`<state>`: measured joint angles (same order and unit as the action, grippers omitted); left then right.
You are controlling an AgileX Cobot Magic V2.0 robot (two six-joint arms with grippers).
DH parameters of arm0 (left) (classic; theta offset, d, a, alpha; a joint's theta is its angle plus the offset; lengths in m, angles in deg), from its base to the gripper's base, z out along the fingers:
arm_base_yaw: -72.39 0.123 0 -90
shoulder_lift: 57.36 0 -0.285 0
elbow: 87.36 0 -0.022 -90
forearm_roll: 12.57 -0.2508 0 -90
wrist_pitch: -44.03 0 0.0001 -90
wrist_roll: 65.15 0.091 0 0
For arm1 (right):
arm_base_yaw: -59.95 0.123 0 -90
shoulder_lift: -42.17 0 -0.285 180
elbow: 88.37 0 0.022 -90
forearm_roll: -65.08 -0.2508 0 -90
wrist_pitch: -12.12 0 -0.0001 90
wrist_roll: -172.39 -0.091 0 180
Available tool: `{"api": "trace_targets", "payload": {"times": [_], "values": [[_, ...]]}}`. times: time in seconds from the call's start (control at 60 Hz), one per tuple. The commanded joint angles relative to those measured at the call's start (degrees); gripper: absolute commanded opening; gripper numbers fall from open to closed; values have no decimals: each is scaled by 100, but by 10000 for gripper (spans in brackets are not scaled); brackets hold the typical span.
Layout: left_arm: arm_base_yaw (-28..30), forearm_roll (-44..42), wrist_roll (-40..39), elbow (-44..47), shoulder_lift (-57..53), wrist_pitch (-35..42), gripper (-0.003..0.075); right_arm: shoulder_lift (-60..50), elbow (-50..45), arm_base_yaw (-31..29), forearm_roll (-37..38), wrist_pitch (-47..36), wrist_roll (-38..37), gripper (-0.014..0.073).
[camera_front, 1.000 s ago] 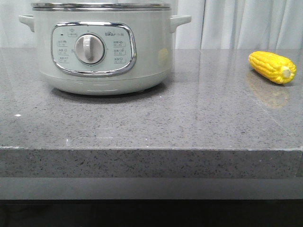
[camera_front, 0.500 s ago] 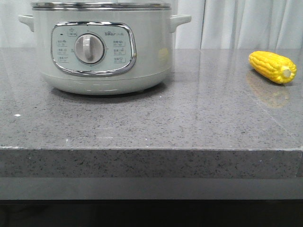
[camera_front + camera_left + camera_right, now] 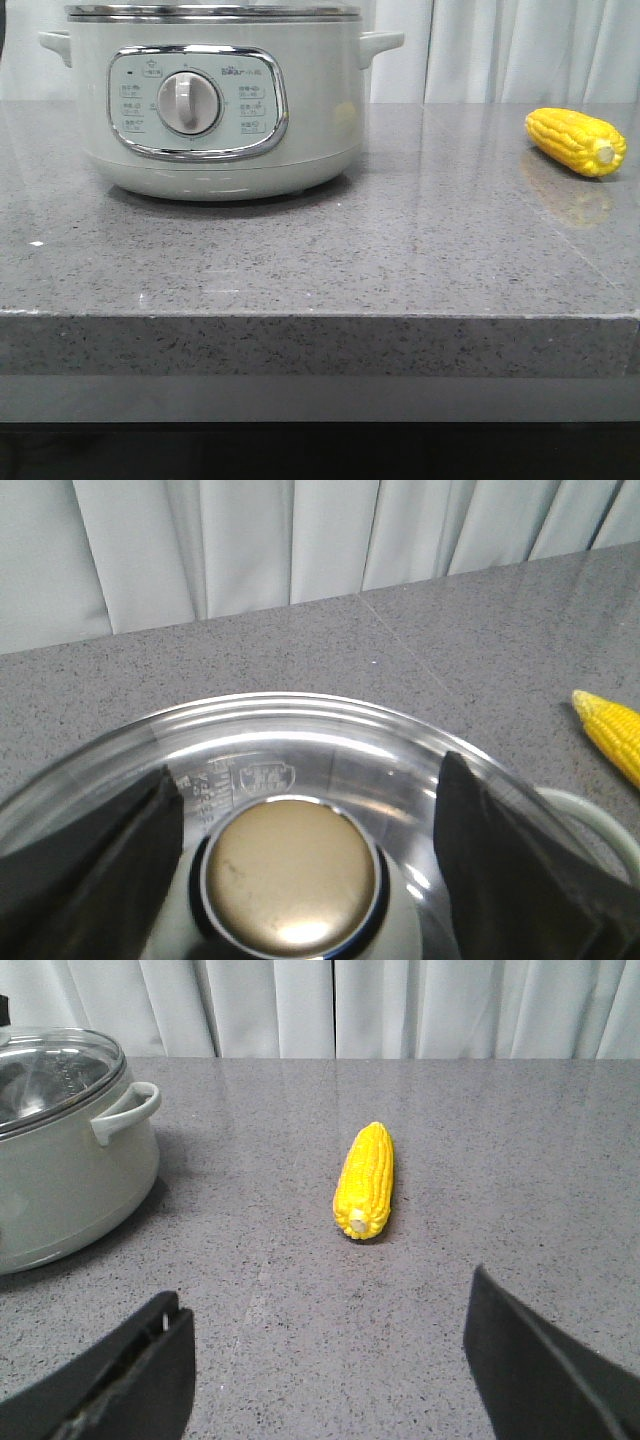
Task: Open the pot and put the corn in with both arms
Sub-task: 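Lift the glass lid off the pot with the left gripper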
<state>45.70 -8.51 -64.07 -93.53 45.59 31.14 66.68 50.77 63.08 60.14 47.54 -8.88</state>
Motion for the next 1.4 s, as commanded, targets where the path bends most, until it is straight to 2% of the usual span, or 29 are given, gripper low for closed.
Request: {"api": "trace_targets", "payload": {"times": [0.0,0.167,0.417,0.633,0.733,0.95,1.15,1.383], "values": [[-29,74,-18,-216,-179,499,512,122,128,-33,41,-481,37,574],[-29,74,-18,-216,-118,499,493,122,128,-33,41,-481,37,574],[-29,74,-18,-216,-109,499,264,122,128,-33,41,-481,37,574],[-29,74,-18,-239,-120,651,167,122,128,-33,41,-481,37,574],[-29,74,-18,-434,-190,661,165,122,128,-33,41,-487,37,574],[-29,74,-18,-1096,-499,152,165,122,128,-33,41,-487,37,574],[16,-406,-18,-1306,-1120,-389,165,127,128,-33,41,-469,37,574],[497,-269,-46,-1081,-2274,-1660,166,153,128,-33,41,-389,37,573]]}}
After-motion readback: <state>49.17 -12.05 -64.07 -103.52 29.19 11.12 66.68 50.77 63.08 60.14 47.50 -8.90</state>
